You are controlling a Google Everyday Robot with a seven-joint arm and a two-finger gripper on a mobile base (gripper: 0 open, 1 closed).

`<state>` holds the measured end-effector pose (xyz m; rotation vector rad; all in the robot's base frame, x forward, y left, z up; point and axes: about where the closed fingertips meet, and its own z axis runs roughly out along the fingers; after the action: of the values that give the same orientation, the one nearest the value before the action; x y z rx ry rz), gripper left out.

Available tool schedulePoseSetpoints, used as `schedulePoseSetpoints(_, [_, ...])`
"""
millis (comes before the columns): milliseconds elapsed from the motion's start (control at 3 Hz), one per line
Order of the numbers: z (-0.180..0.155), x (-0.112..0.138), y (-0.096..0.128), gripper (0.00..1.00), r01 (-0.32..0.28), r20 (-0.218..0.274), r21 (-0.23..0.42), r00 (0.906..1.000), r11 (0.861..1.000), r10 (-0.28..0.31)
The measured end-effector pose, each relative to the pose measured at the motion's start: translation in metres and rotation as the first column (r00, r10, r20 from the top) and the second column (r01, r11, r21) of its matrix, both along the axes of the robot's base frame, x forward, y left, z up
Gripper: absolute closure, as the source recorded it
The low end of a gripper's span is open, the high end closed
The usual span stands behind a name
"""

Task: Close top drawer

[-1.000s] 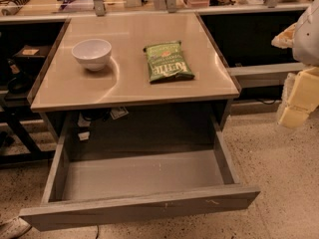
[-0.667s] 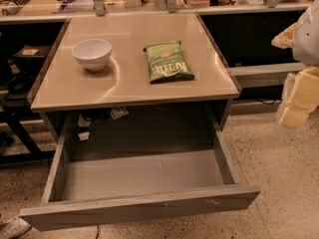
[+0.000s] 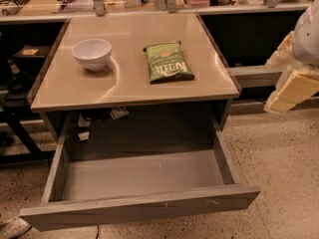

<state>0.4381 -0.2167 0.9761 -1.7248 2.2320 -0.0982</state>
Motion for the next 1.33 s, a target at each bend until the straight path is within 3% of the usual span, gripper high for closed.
schedulePoseSetpoints(667, [0.0, 0.0, 0.0, 0.88, 0.0, 0.0, 0.0, 1.0, 1.0, 0.0])
schedulePoseSetpoints(1000, [0.0, 0.0, 0.0, 1.0, 0.0, 0.0, 0.0, 1.0, 1.0, 0.0])
schedulePoseSetpoints(1333, [0.0, -0.0001, 0.0, 1.0, 0.0, 0.0, 0.0, 1.0, 1.0, 0.0])
